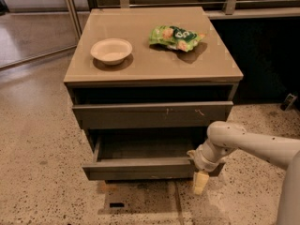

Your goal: Open middle drawer

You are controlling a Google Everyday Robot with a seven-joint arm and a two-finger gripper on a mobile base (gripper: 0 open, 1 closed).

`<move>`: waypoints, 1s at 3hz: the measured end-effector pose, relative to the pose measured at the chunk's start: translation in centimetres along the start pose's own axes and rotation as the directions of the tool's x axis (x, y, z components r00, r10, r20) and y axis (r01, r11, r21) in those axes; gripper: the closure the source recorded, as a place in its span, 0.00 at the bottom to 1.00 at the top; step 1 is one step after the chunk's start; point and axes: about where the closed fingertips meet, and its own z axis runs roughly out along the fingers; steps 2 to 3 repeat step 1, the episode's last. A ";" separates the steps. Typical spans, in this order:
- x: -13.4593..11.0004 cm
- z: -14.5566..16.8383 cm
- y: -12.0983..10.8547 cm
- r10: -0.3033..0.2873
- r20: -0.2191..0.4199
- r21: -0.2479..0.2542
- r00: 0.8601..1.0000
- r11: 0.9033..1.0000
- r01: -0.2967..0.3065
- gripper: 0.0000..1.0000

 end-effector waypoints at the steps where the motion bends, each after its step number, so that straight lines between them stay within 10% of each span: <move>1: 0.0 0.0 0.0 0.000 0.000 0.000 1.000 1.000 0.000 0.00; 3: 0.0 0.0 0.0 0.000 0.000 0.000 1.000 1.000 0.000 0.00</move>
Offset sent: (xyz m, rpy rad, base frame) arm 0.0000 0.0000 0.0000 0.0000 0.0000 0.0000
